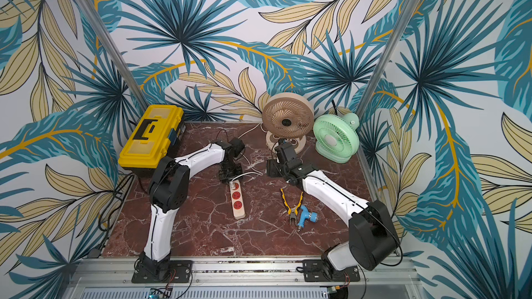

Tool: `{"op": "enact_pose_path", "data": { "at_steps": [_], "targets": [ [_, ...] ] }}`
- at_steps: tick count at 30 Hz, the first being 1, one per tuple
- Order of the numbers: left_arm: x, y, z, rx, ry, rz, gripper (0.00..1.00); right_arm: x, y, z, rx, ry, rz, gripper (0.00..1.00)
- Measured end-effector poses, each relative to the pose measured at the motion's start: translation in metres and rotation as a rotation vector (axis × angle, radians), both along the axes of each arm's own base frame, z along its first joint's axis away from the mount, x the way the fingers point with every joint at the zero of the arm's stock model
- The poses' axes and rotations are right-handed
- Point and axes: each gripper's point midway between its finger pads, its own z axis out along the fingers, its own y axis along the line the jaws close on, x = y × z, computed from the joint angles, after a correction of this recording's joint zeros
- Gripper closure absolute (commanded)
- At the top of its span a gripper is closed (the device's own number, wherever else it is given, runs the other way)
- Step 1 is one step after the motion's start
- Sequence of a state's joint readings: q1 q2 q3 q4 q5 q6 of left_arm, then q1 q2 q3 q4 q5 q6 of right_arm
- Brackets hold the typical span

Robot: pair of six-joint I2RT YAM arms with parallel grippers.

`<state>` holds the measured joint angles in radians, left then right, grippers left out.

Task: Unplug the desk fan from the power strip
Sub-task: Remove the plug from the socket.

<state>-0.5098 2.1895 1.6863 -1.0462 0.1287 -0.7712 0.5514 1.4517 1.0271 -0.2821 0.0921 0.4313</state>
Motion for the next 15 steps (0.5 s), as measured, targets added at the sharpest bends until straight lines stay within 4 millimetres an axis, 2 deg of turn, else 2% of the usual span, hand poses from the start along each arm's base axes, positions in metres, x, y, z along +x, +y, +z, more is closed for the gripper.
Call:
{"op": "enact_pose_path", "data": {
  "at_steps": [10,15],
  "targets": [
    [0.0,-0.001,0.0,-0.01,0.003,-0.004,1.0,-0.062,0.094,-0.008,0.064,-0.016,0.247,0.33],
    [0.0,-0.001,0.0,-0.015,0.005,-0.007,1.0,-0.079,0.125,-0.036,0.043,0.031,0.308,0.35]
  ]
}}
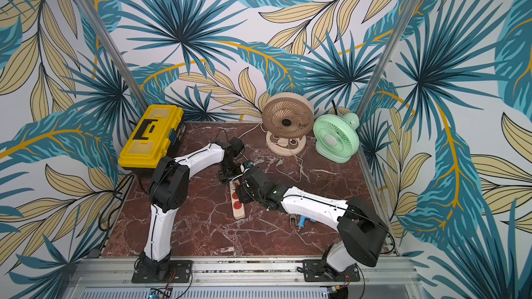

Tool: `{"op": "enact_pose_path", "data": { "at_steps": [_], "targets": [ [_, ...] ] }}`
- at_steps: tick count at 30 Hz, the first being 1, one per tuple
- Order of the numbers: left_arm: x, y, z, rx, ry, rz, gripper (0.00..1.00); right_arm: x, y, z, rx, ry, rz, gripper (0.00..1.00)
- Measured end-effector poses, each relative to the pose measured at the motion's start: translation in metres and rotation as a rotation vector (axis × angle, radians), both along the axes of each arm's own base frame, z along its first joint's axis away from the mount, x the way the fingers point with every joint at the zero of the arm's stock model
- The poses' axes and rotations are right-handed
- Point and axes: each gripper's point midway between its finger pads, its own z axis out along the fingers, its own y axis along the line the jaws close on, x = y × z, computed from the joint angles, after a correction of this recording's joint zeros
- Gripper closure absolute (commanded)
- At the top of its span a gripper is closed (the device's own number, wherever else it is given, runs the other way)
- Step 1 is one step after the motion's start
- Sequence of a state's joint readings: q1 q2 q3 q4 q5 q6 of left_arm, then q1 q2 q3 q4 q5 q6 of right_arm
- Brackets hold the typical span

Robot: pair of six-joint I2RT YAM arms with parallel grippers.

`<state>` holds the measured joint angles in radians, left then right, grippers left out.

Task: Unplug the desk fan from the power strip
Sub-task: Remove the plug from the socket.

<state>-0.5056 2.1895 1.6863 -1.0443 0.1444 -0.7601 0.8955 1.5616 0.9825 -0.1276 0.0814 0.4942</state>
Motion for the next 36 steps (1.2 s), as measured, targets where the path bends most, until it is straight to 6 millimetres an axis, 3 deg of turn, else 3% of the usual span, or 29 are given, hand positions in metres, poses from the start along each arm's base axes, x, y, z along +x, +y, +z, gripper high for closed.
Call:
{"op": "enact_pose_path", "data": {
  "at_steps": [6,19,28,36],
  "targets": [
    [0.0,-0.001,0.0,-0.019,0.008,-0.009,1.0,-0.002,0.023,-0.019,-0.03,0.02,0.018,0.37],
    [0.001,-0.002,0.002,-0.043,0.016,-0.02,0.98,0.033,0.044,-0.032,-0.016,-0.06,-0.071,0.43],
    [0.001,-0.002,0.002,-0.058,0.03,-0.019,0.95,0.05,0.047,-0.041,-0.021,-0.126,-0.121,0.48],
    [0.0,-0.003,0.002,-0.075,0.045,-0.023,0.88,0.059,0.048,-0.043,-0.018,-0.176,-0.159,0.61]
  ]
}}
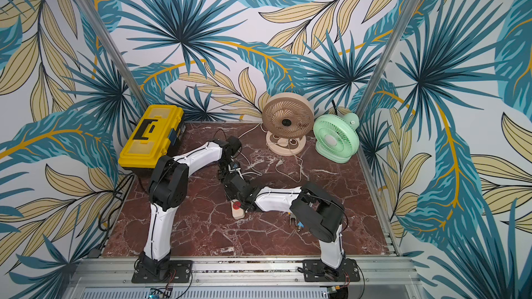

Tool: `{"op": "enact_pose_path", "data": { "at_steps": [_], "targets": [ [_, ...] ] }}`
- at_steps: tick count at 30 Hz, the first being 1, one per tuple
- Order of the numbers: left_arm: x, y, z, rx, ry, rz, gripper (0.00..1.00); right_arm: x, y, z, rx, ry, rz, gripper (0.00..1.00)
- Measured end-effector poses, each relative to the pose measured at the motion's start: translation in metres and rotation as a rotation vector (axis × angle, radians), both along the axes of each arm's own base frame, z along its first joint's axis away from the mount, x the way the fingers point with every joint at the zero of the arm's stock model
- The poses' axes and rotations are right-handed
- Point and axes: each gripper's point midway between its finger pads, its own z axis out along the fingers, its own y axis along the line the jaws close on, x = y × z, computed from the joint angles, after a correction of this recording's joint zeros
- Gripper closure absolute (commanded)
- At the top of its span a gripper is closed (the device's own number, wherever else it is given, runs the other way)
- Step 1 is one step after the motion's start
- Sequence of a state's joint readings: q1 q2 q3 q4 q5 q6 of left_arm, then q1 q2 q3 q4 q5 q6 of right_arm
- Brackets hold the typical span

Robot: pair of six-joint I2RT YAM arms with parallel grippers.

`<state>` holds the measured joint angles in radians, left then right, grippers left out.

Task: Unplug the desk fan from the power strip
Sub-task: Remove the plug from the socket.

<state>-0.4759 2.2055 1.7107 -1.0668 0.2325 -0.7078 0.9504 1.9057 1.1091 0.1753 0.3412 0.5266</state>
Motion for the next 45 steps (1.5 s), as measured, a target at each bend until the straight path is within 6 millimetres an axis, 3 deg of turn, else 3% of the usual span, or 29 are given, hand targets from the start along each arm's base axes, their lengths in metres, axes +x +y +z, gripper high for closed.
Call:
{"op": "enact_pose_path", "data": {
  "at_steps": [8,13,25,31,45],
  "targets": [
    [0.0,0.0,0.0,0.005,0.01,-0.001,0.69,0.004,-0.001,0.001,-0.002,-0.022,-0.018,0.7],
    [0.001,0.001,0.0,0.006,0.018,-0.002,0.62,0.004,-0.001,0.001,0.003,-0.029,-0.014,0.72],
    [0.004,0.004,0.0,-0.011,0.094,-0.004,0.64,0.002,0.0,-0.001,-0.001,-0.028,0.004,0.71],
    [0.003,0.005,0.0,-0.025,0.123,-0.006,0.59,0.001,0.0,-0.002,-0.004,-0.024,0.017,0.69],
    [0.004,0.005,0.0,-0.064,0.157,-0.001,0.94,-0.001,-0.005,-0.007,-0.096,0.001,0.041,0.63]
  ]
}}
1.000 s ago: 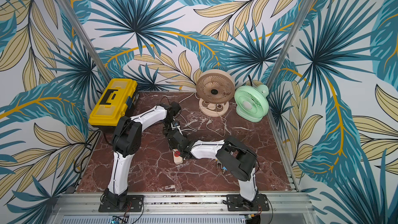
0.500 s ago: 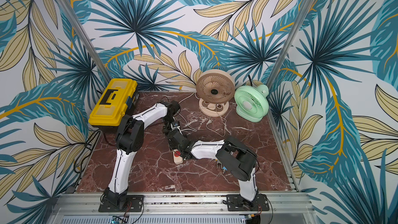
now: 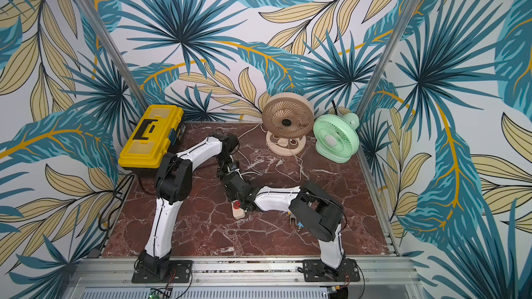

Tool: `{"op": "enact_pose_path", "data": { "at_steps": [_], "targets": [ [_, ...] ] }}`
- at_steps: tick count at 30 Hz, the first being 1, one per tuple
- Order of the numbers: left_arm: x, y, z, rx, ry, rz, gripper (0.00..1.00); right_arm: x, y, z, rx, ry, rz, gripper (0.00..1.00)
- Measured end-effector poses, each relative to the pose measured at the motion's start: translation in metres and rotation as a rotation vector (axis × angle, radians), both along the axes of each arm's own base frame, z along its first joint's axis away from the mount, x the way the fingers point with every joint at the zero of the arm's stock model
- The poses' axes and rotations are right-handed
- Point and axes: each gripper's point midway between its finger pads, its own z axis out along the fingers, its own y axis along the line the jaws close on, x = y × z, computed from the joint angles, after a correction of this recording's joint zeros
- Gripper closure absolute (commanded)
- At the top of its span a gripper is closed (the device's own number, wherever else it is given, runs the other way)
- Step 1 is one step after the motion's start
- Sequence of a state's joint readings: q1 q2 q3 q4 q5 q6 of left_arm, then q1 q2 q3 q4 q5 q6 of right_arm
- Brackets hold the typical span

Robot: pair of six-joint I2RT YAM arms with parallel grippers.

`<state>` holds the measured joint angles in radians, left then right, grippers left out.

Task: Unplug the desk fan from the power strip
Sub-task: Remove the plug from the socket.

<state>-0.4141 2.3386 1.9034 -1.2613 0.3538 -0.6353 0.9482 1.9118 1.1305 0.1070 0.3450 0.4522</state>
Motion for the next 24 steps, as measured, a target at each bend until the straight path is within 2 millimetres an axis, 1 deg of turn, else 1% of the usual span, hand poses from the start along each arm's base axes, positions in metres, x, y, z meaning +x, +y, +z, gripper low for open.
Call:
{"op": "enact_pose_path", "data": {
  "at_steps": [5,8,11,13,16,20,21,24],
  "targets": [
    [0.0,0.0,0.0,0.0,0.006,0.0,0.99,0.004,0.002,0.007,-0.017,-0.013,-0.001,0.61],
    [0.0,0.0,0.0,0.003,0.011,0.0,1.0,0.011,0.009,0.012,-0.01,-0.026,0.0,0.59],
    [0.0,0.0,-0.001,0.006,0.019,-0.001,1.0,0.013,0.012,0.009,-0.011,-0.022,0.002,0.61],
    [-0.001,0.0,-0.002,0.011,0.027,-0.003,1.0,0.013,0.012,0.004,-0.02,-0.015,0.0,0.65],
    [-0.002,0.0,-0.003,0.018,0.035,-0.004,1.0,0.012,0.009,-0.001,-0.036,-0.007,-0.006,0.81],
    [-0.002,0.0,-0.003,0.022,0.035,0.0,1.0,0.013,0.009,0.001,-0.036,-0.015,-0.018,0.97],
    [-0.002,0.0,-0.002,0.022,0.035,0.0,1.0,0.013,0.009,0.001,-0.038,-0.017,-0.016,1.0],
    [-0.001,0.0,-0.002,0.028,0.035,0.002,1.0,0.013,0.009,0.001,-0.041,-0.021,-0.007,1.0]
  ]
}}
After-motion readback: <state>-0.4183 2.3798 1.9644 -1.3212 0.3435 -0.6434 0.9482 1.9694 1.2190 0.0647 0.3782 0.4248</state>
